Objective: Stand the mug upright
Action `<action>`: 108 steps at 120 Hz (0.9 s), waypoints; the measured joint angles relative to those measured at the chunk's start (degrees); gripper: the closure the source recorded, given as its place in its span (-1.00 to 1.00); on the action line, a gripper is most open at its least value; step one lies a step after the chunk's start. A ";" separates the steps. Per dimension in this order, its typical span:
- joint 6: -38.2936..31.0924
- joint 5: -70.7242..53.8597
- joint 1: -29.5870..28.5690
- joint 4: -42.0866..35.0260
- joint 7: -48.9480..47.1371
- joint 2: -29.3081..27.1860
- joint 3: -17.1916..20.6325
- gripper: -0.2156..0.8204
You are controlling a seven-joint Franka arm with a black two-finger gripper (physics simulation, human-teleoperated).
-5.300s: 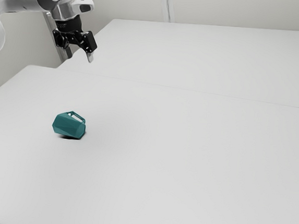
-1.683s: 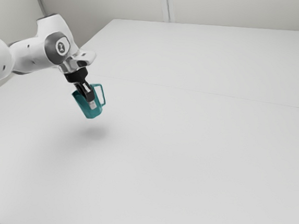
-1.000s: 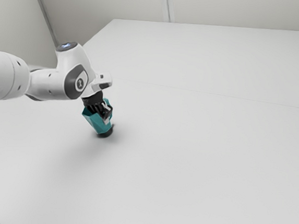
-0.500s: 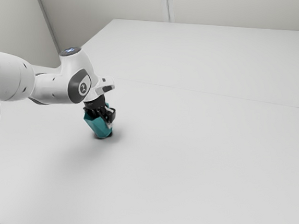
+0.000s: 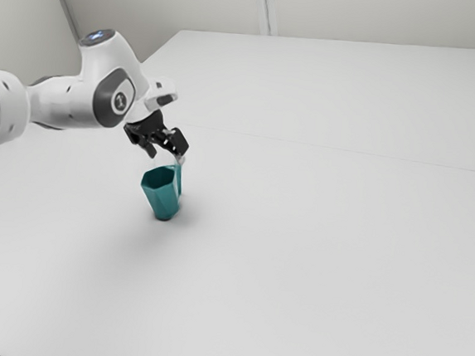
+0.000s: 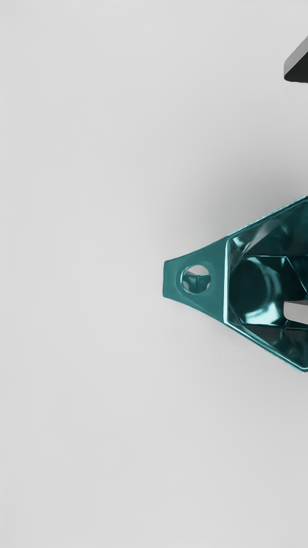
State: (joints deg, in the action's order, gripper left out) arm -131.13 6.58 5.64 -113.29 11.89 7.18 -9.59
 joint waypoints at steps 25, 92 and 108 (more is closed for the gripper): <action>11.90 -1.53 -0.82 12.37 -0.14 0.73 -0.08 -0.54; 32.10 -3.56 -1.19 28.00 1.40 4.26 -0.07 -0.58; 33.15 -3.53 -1.15 28.01 1.56 4.27 -0.08 -0.58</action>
State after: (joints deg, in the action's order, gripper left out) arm -97.98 3.05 4.49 -85.28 13.45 11.45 -9.67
